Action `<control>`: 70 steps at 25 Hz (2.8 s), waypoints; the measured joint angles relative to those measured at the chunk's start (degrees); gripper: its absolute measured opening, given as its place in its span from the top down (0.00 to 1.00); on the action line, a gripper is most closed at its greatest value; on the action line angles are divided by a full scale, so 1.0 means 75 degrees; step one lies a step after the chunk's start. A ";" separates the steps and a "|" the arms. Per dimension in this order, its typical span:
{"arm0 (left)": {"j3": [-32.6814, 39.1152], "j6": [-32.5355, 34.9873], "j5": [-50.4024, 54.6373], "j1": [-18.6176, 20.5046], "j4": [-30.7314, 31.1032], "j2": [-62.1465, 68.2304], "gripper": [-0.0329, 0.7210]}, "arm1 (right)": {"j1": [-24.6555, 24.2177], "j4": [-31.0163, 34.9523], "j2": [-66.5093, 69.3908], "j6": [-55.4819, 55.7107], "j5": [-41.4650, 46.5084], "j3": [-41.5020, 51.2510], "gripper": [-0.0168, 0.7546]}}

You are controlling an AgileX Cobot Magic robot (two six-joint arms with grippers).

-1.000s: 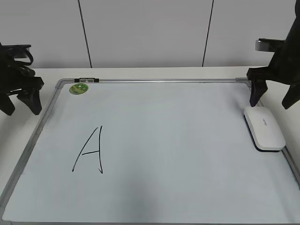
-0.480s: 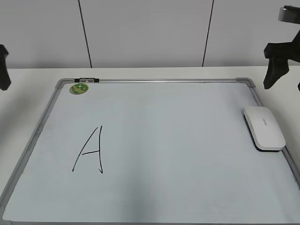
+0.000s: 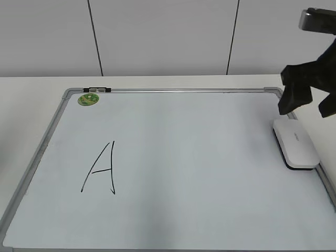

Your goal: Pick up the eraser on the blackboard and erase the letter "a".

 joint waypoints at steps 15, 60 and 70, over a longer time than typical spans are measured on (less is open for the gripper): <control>0.2547 -0.0361 0.0787 -0.0624 0.0283 -0.5261 0.23 | 0.0505 -0.0101 -0.5331 0.0006 -0.0806 0.4249 0.22; 0.3092 -0.0592 0.0942 -0.1050 0.0825 -0.6674 0.31 | 0.0518 -0.1255 -1.0074 0.0004 0.1382 0.5193 0.22; 0.3092 -0.0592 0.0924 -0.1050 0.0811 -0.6684 0.33 | 0.0504 -0.1255 -1.0311 0.0004 0.1393 0.5193 0.22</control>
